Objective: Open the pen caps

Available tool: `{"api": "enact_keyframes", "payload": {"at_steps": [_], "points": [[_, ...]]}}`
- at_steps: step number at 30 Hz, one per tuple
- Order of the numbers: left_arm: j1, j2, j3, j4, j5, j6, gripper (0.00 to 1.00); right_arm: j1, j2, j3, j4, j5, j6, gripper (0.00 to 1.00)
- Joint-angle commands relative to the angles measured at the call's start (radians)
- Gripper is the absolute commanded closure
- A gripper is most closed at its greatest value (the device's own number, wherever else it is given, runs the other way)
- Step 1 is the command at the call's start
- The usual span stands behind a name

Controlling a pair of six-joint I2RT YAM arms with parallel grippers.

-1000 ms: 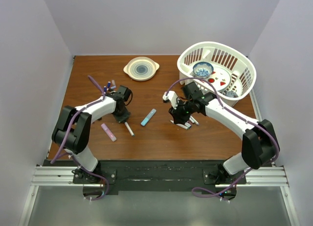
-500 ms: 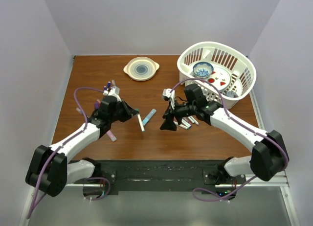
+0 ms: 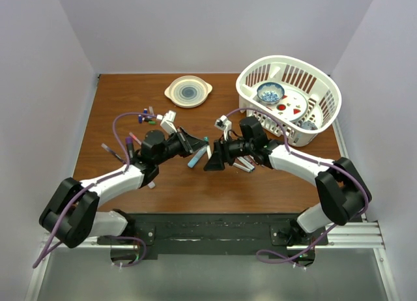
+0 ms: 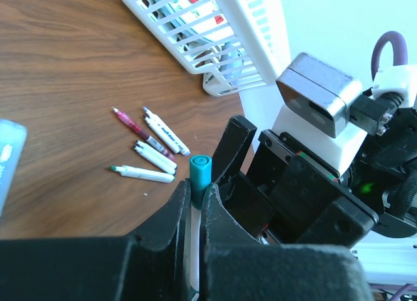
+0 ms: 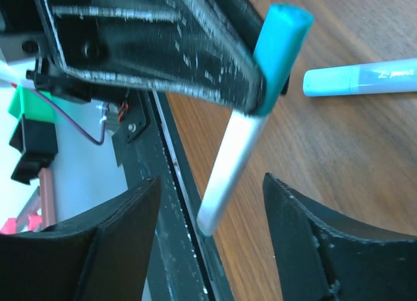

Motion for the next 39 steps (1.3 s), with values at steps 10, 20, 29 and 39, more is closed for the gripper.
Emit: {"api": "enact_keyframes", "payload": {"at_steps": [10,20,29,39], "points": [[-0.023,0.017,-0.017,0.183,0.026,-0.034,0.71,0.002,-0.004,0.059,-0.052,-0.017,-0.046,1.0],[-0.023,0.013,-0.022,0.196,0.032,0.002,0.55,0.002,0.022,0.09,-0.11,-0.118,-0.115,1.0],[-0.021,0.017,-0.022,0.257,0.082,0.005,0.88,0.002,0.031,0.099,-0.128,-0.115,-0.123,1.0],[-0.021,0.025,-0.026,0.282,0.144,0.019,1.0,-0.01,0.025,0.112,-0.142,-0.119,-0.146,0.83]]}}
